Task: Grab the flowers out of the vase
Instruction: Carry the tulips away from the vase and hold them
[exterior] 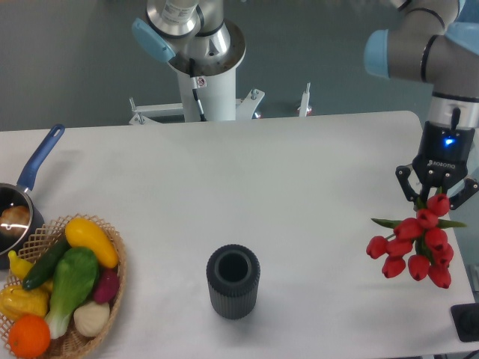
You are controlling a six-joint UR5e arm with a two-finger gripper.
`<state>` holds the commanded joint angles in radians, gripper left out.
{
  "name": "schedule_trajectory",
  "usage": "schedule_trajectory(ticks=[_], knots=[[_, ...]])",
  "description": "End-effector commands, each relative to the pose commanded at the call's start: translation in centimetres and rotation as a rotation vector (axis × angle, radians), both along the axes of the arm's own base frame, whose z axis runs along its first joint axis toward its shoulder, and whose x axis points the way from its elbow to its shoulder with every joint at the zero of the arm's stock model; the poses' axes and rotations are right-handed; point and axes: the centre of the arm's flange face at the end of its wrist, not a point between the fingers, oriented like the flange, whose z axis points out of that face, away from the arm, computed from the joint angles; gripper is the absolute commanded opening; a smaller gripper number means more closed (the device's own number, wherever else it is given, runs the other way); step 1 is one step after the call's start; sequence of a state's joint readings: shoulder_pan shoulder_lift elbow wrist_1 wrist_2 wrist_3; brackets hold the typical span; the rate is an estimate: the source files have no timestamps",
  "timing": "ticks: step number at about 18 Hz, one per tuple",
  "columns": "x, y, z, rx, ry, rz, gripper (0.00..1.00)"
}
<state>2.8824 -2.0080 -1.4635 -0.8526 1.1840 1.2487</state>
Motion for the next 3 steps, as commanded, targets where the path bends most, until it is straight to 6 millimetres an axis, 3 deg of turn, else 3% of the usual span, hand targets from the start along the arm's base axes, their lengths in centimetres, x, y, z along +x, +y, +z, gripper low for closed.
schedule_trajectory(ticks=[3], knots=[[-0.02, -0.06, -0.22, -0.031, -0.008, 0.005, 0.0]])
